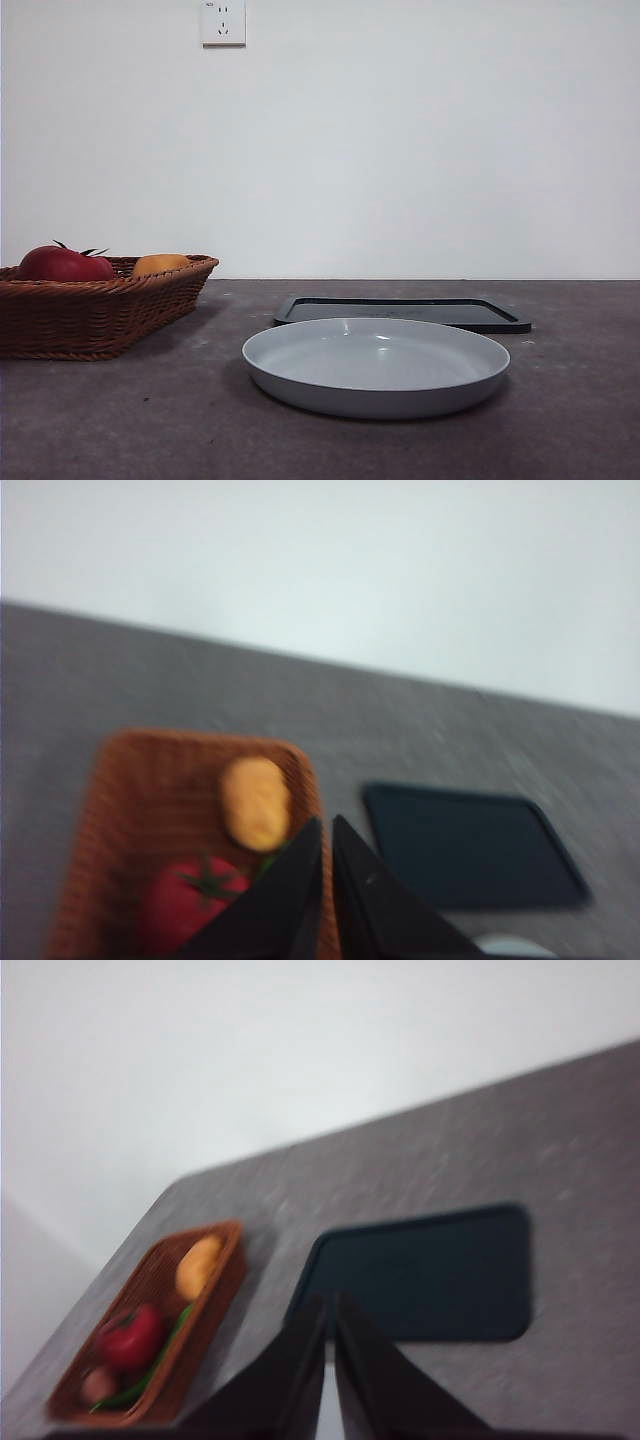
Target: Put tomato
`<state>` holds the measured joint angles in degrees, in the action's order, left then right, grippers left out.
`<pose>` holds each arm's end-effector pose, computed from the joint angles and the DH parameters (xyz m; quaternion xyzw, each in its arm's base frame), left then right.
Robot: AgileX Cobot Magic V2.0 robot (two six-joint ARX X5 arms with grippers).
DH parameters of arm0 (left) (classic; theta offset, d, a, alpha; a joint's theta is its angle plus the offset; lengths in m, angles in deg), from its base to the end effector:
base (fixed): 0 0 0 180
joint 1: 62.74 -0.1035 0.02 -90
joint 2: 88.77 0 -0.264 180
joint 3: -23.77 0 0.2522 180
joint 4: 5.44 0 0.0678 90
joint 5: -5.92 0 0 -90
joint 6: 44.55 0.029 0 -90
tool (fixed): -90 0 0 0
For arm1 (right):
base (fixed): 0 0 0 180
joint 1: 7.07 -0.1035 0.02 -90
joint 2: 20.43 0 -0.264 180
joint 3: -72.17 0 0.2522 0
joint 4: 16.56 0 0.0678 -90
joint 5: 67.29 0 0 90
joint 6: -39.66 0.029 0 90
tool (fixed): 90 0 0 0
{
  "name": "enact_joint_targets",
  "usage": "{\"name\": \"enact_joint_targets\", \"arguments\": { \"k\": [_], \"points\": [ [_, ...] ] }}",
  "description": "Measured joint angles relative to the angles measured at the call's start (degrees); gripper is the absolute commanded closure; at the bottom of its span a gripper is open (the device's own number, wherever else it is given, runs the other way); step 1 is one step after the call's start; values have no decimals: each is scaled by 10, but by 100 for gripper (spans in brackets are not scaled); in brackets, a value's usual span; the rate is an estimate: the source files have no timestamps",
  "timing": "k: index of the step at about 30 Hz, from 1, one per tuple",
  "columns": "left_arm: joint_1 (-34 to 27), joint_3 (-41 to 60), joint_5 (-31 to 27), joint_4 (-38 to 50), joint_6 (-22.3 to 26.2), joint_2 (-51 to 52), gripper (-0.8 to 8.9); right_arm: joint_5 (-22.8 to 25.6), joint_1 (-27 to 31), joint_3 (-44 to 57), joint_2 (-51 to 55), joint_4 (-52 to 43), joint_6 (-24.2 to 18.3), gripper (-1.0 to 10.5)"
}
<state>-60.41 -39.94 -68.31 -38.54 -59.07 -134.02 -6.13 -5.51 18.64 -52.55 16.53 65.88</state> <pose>0.1655 -0.0146 0.3467 -0.1386 0.1452 -0.1388 0.9698 0.1228 0.0106 0.3171 0.2453 0.1488 0.2062 0.9355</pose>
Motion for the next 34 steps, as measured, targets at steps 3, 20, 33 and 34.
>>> {"name": "enact_joint_targets", "arguments": {
  "k": [3,20,33,34],
  "points": [
    [15,-31,54,-18,1,-49,799,-38,-18,-33,-56,16,0,939],
    [170,-45,173,-99,17,-220,794,-6,-281,-79,-329,60,-37,939],
    [177,-45,173,-99,27,-228,184,37,-303,-79,-353,59,-40,380],
    [177,-45,173,-99,30,-228,185,37,-303,-79,-353,59,-40,380]
  ]
}}
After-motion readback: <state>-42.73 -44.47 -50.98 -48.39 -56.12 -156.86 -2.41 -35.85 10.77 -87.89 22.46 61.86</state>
